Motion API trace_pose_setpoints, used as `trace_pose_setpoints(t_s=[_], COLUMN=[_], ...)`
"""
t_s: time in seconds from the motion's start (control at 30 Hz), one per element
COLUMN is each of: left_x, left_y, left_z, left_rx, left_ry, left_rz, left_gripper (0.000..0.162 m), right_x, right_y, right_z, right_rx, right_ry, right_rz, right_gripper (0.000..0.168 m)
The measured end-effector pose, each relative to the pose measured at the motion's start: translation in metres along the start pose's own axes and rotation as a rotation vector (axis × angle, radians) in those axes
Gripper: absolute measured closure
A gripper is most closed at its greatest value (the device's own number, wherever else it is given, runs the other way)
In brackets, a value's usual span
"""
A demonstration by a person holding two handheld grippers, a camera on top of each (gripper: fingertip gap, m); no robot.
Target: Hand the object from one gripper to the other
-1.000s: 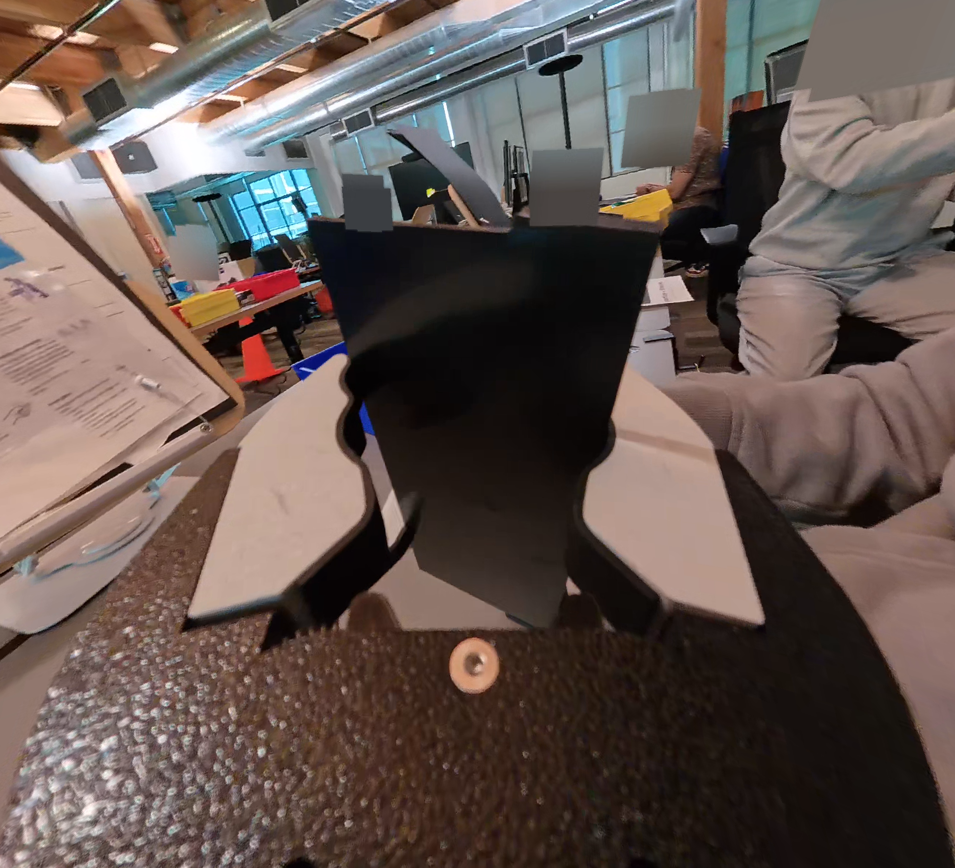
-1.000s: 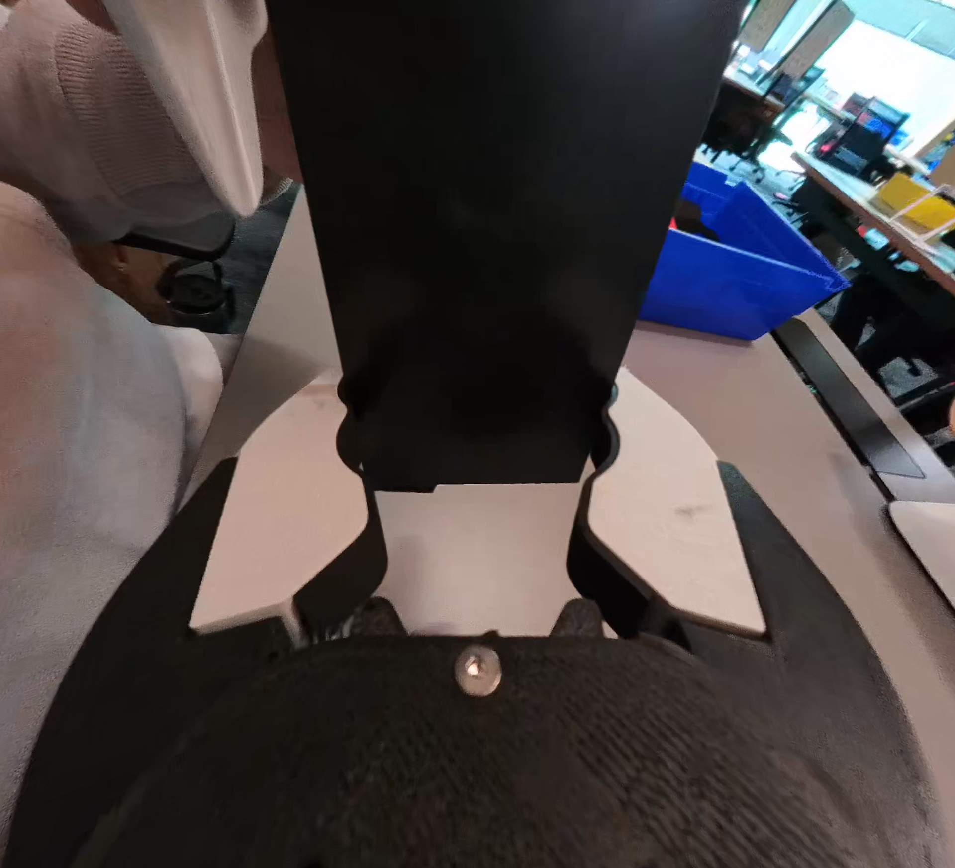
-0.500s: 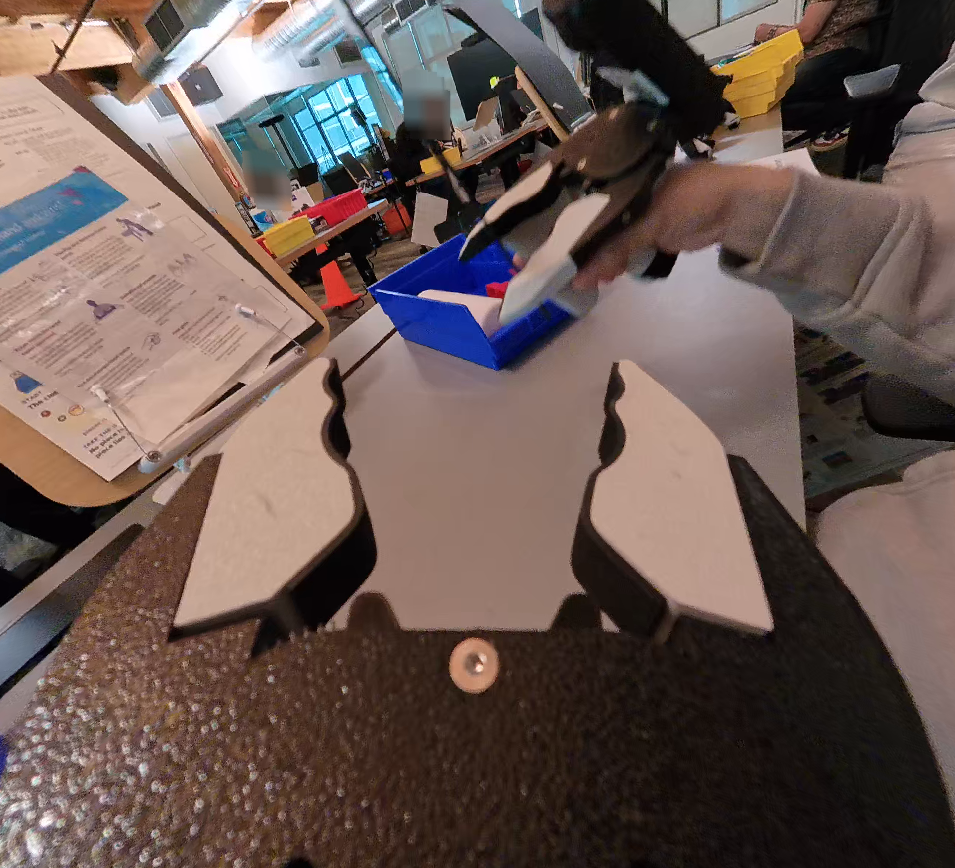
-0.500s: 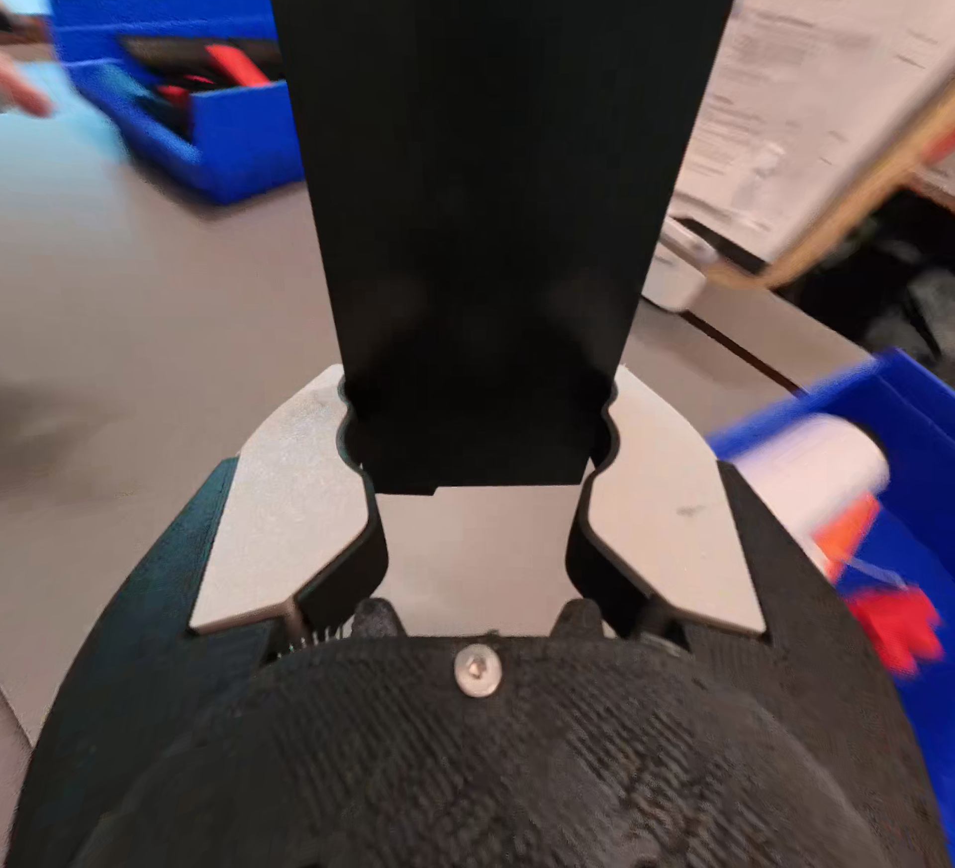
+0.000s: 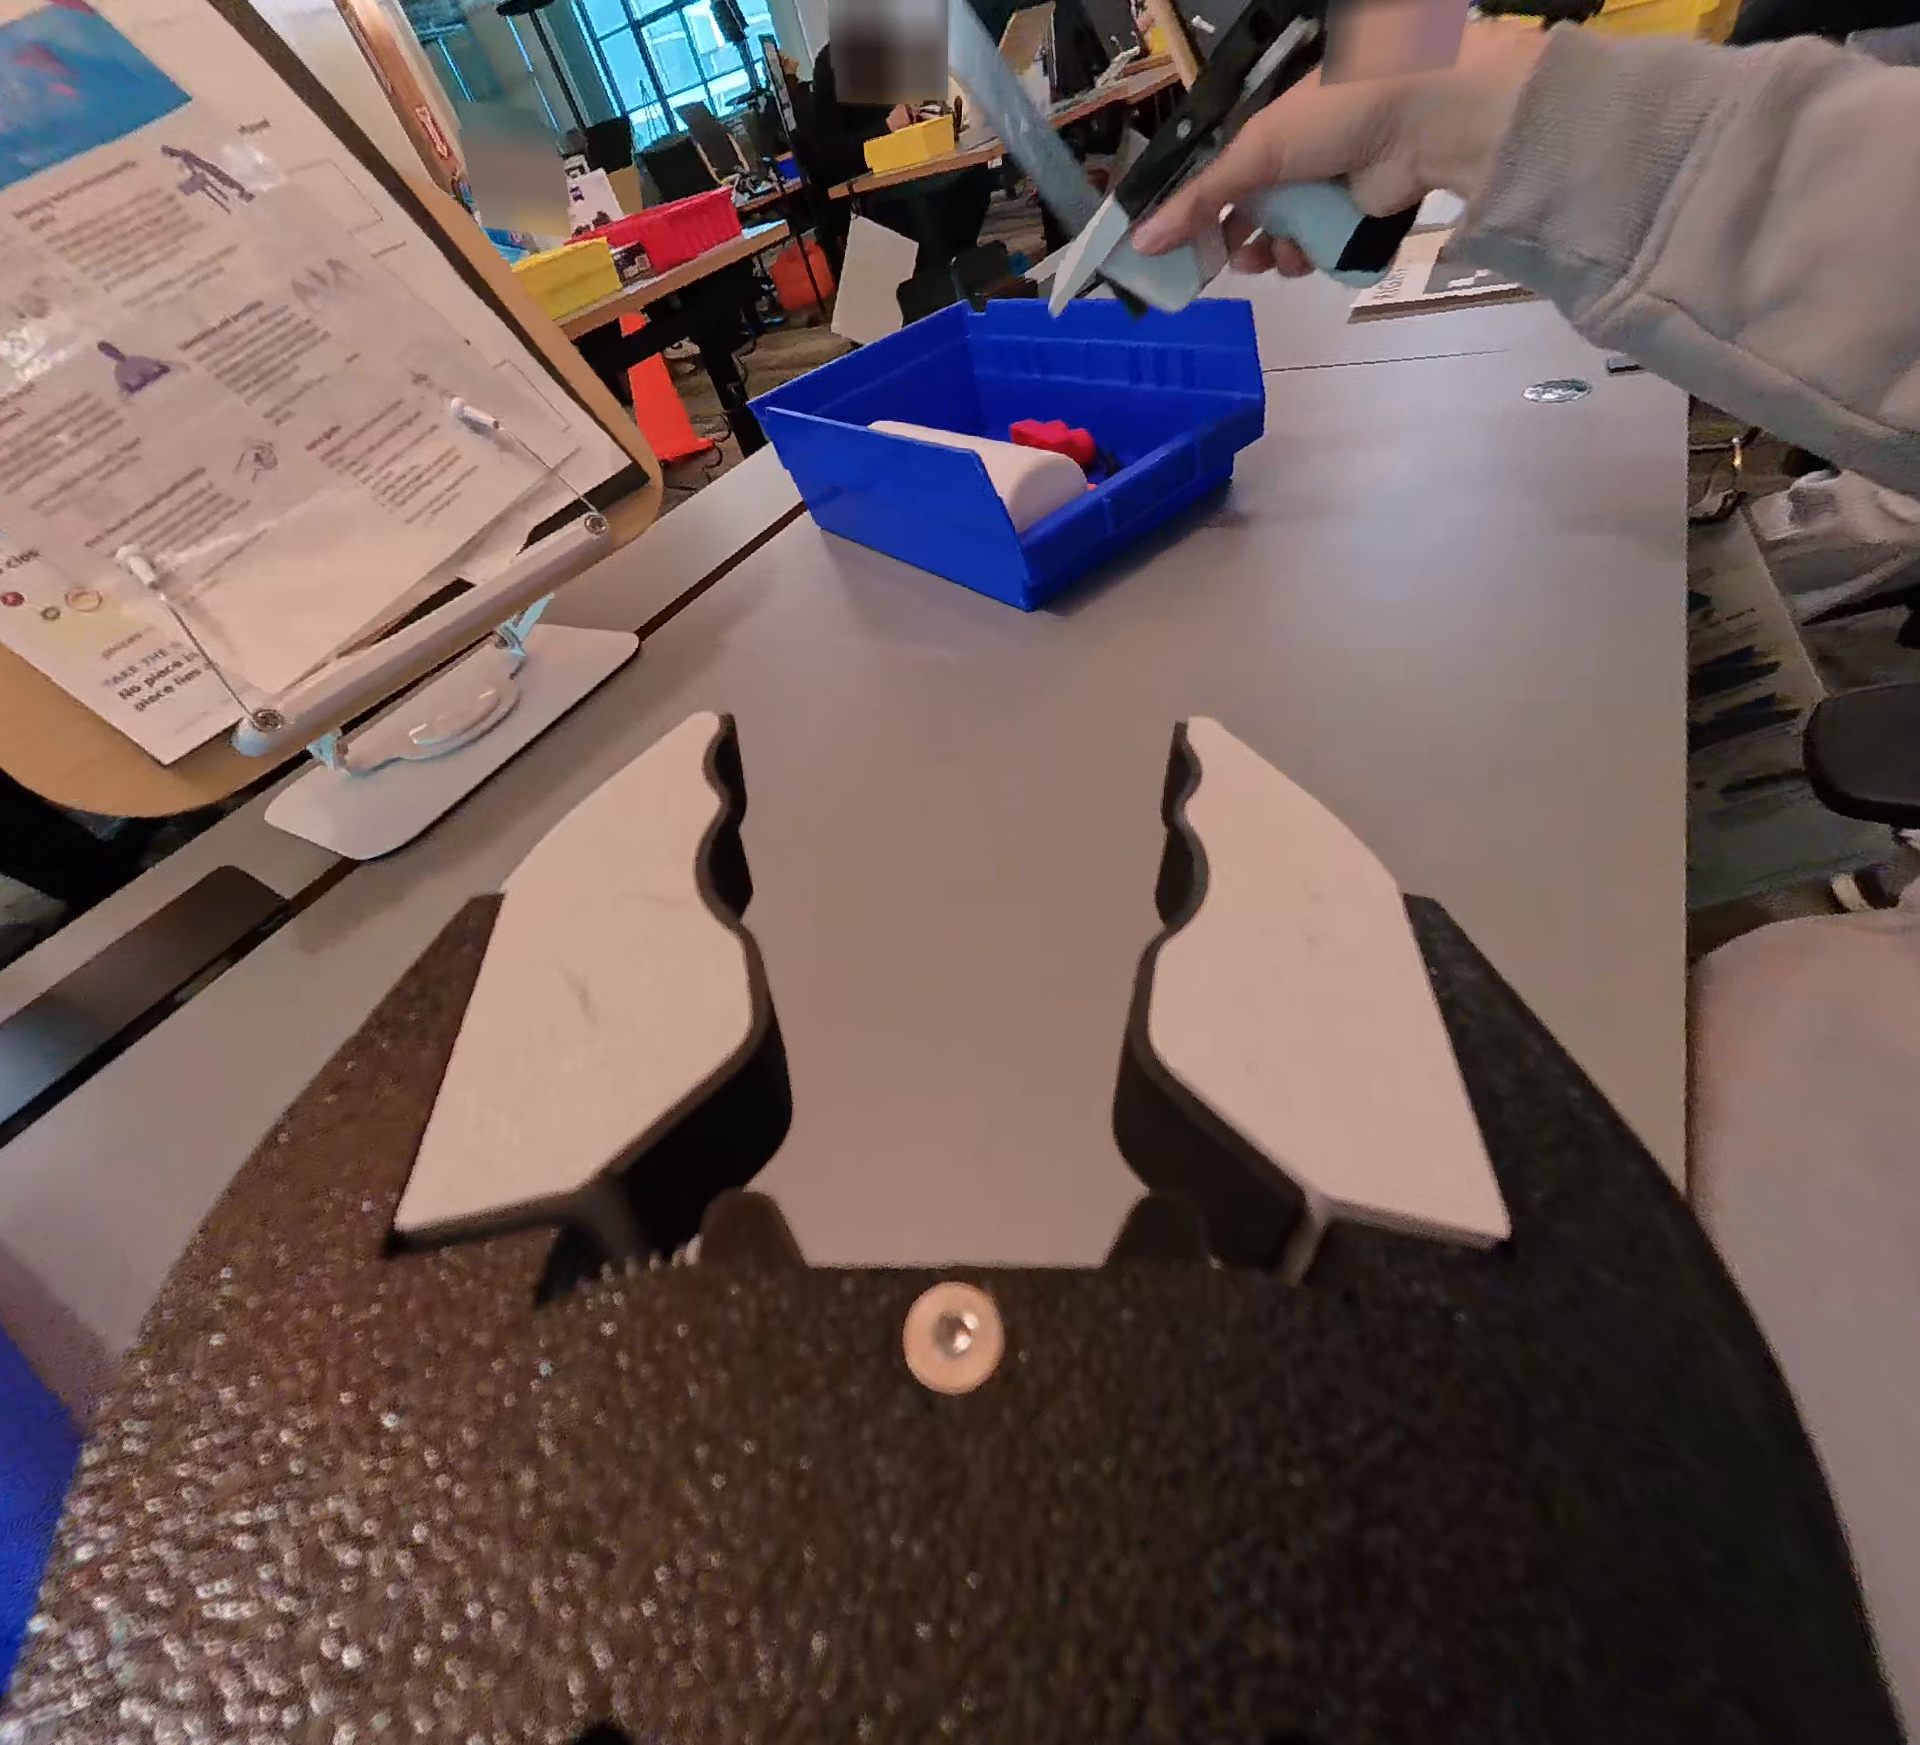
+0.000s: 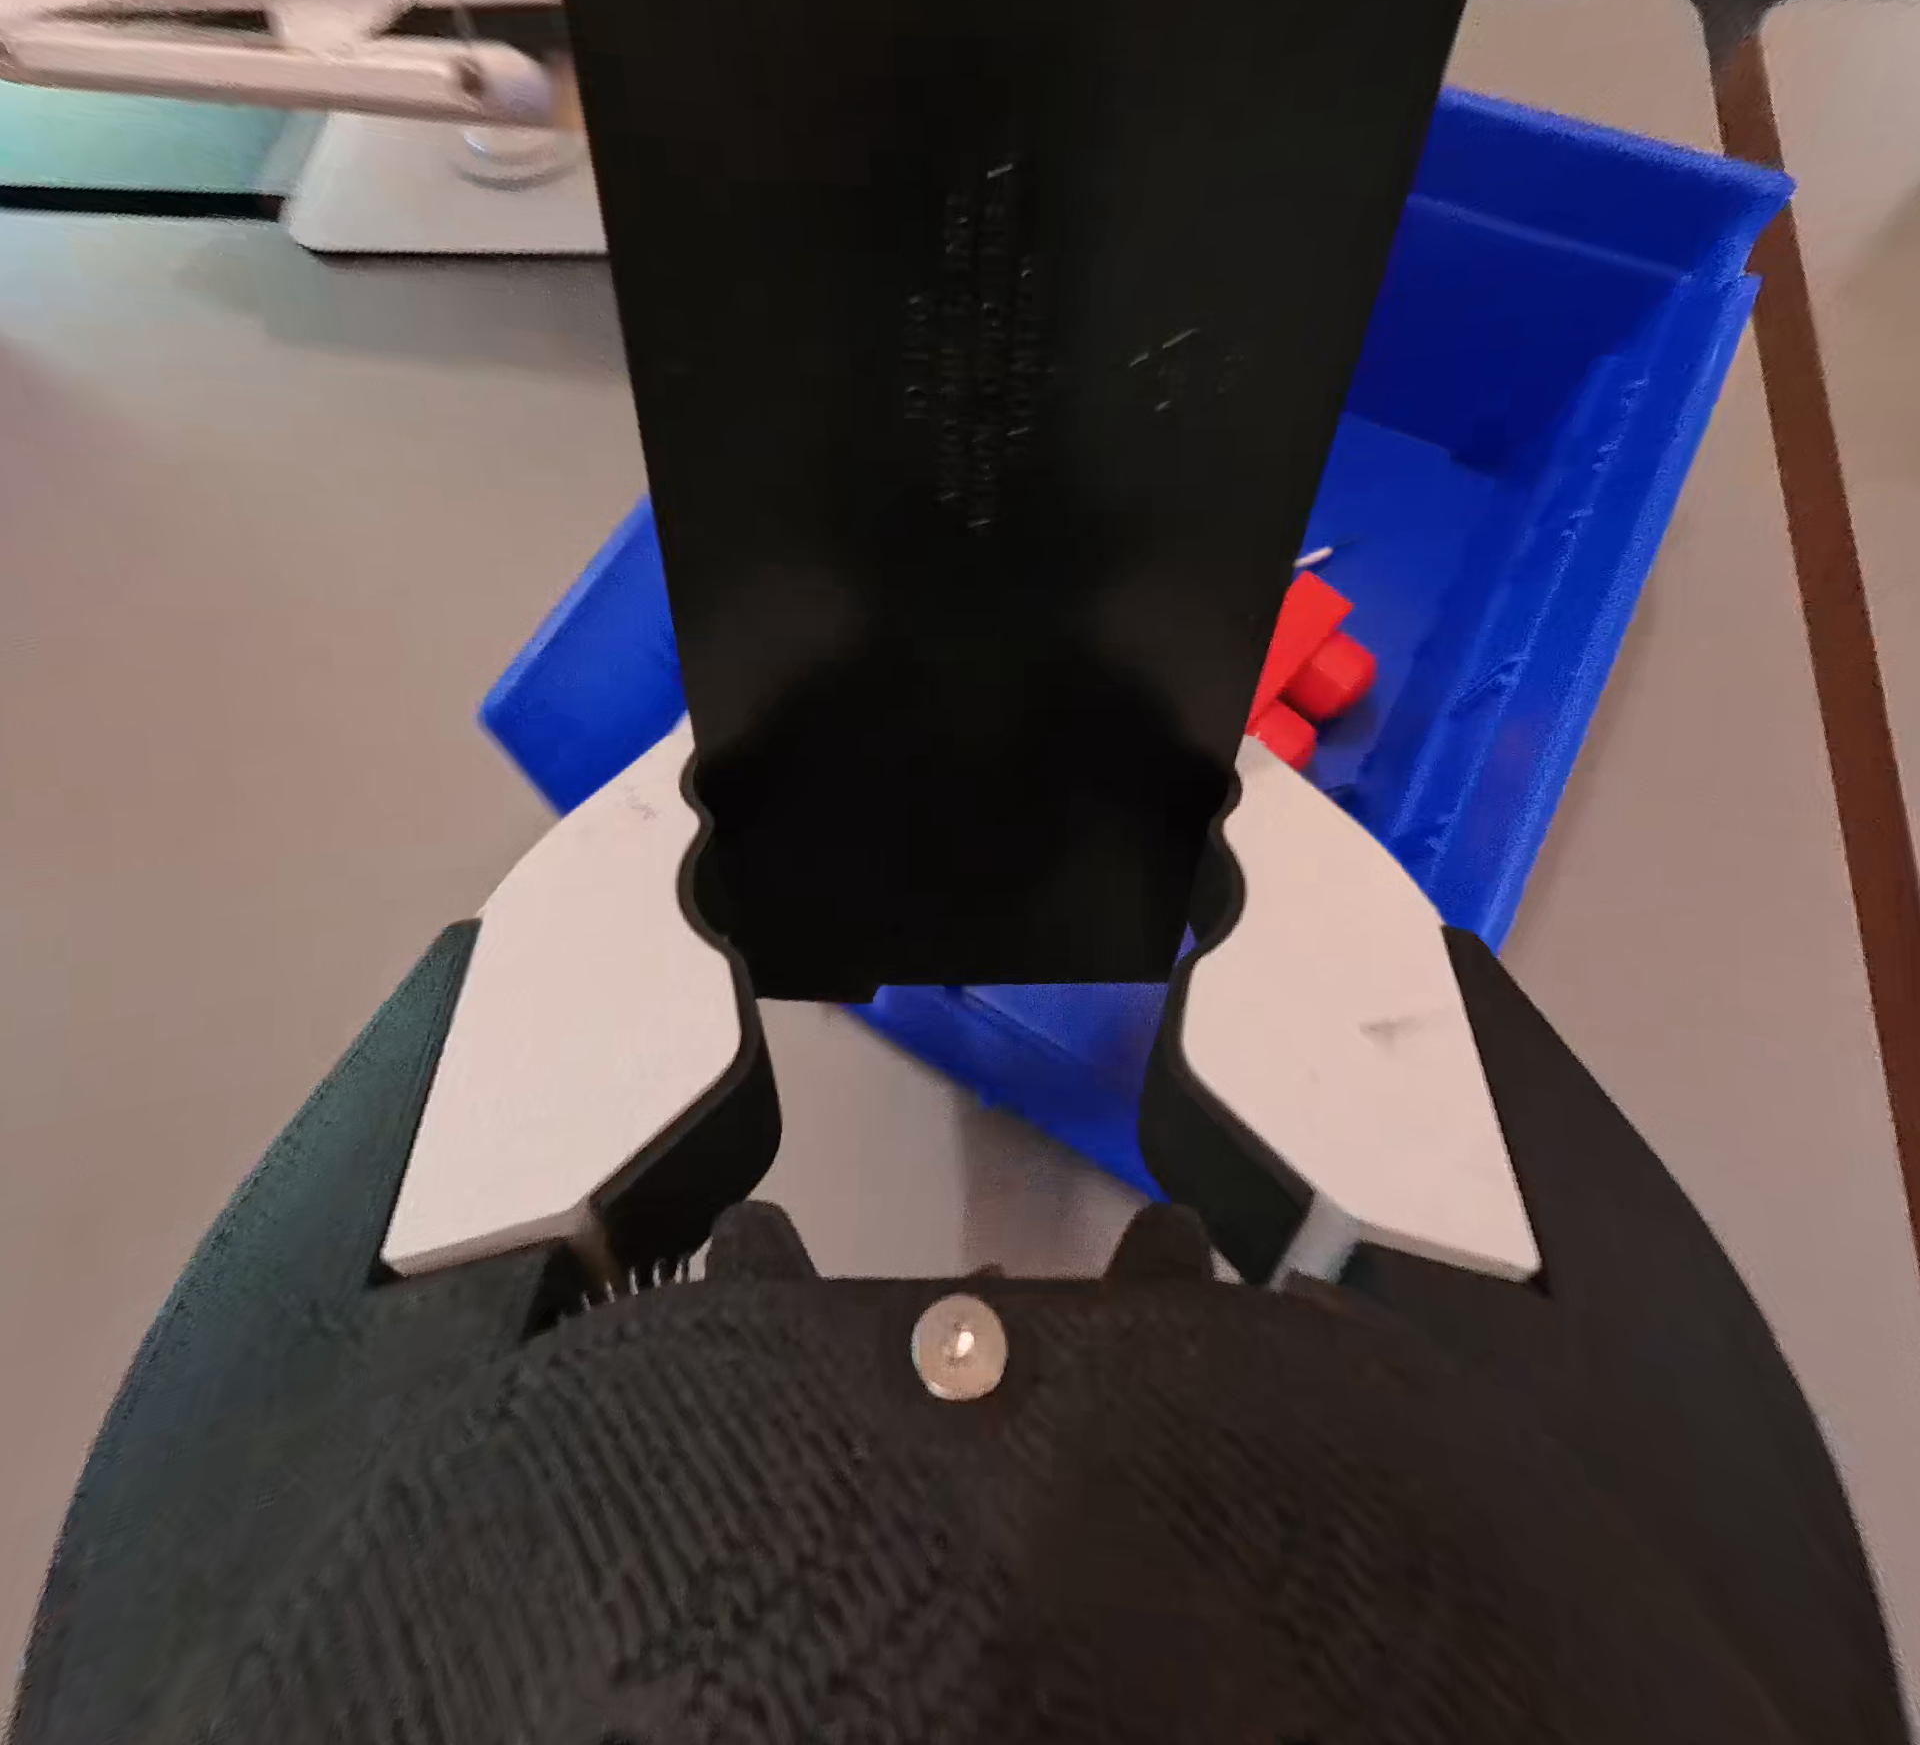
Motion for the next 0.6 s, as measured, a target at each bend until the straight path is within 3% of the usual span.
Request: trace_pose_setpoints(t_s=[0.03,0.17,0.3,0.47,0.6], left_x=[-0.001,-0.009,-0.023,-0.081,-0.133], left_y=[-0.001,-0.005,-0.008,-0.022,-0.042], left_z=[0.001,0.006,0.017,0.072,0.133], left_rx=[0.004,0.006,-0.010,-0.158,-0.309], left_ry=[-0.002,0.018,0.076,0.415,0.696], left_rz=[0.006,0.049,0.074,0.123,0.040], left_gripper=[0.086,0.086,0.086,0.091,0.098], right_x=[0.003,0.009,0.007,-0.022,-0.054], right_y=[-0.001,-0.013,-0.018,-0.021,-0.018], right_z=[-0.009,-0.037,-0.032,0.025,0.048], right_rx=[-0.015,-0.002,0.136,0.432,0.600], right_ry=[-0.031,-0.114,-0.142,-0.115,-0.080], right_rz=[0.005,0.023,0.042,0.106,0.343], right_gripper=[0.079,0.079,0.087,0.081,0.088])
Point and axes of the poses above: each gripper's, where its closed fingertips meet, z back along the fingers, y out of its top, x = y × z across the jaws, the point moved 5 cm from there along z, back along the fingers, and after that the axes turned 11 degrees about -z, right-handed, at the moved point
